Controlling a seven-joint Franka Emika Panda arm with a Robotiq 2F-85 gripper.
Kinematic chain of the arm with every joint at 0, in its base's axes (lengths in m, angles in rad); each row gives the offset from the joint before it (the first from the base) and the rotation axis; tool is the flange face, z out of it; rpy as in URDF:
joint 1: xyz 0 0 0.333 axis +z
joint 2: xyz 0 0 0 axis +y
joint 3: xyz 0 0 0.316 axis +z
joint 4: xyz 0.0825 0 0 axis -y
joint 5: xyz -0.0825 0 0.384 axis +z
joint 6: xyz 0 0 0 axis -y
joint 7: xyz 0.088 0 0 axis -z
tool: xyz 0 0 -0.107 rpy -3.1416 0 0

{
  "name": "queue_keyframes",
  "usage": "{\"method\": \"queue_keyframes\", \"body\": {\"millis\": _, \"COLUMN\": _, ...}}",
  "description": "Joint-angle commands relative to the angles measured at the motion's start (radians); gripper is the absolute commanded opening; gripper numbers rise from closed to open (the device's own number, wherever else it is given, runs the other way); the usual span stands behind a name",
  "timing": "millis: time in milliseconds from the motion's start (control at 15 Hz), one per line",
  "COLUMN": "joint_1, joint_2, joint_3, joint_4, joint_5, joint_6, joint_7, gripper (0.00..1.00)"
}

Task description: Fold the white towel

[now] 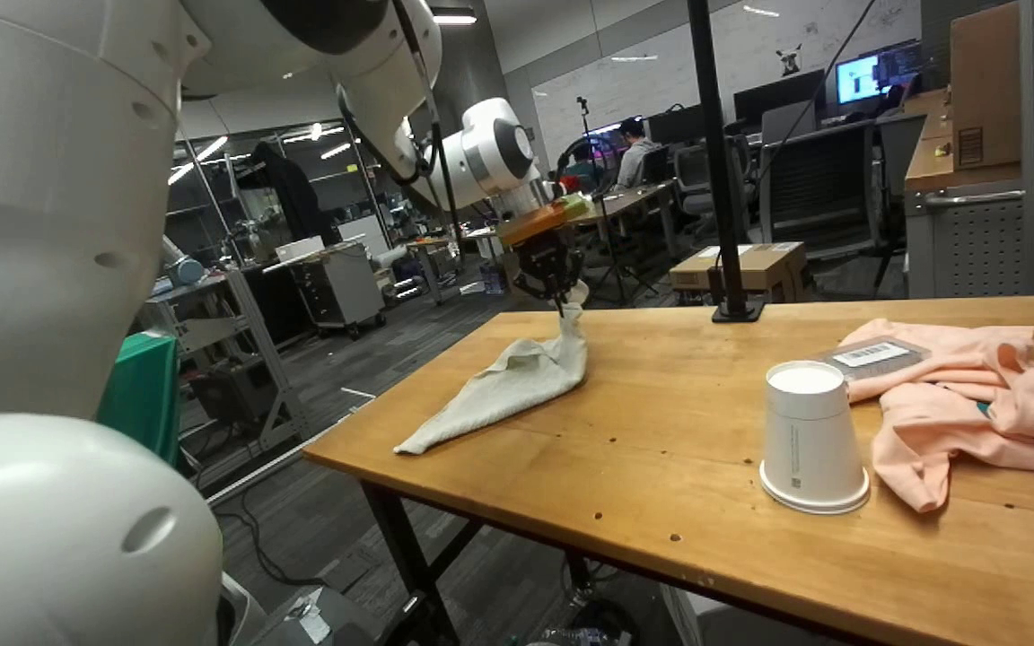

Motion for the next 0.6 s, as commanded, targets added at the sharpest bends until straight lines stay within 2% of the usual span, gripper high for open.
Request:
{"method": "queue_keyframes", "body": {"millis": 0, "joint_1": 0.040, "joint_2": -0.156, "joint_3": -0.011, "joint_4": -0.197, "joint_5": -0.057, "joint_6": 0.080, "joint_7": 0.104, "gripper": 0.02}}
{"method": "queue_keyframes", "body": {"millis": 533, "joint_1": 0.101, "joint_2": -0.344, "joint_3": 0.004, "joint_4": -0.480, "joint_5": -0.224, "joint_6": 0.165, "joint_7": 0.321, "gripper": 0.02}}
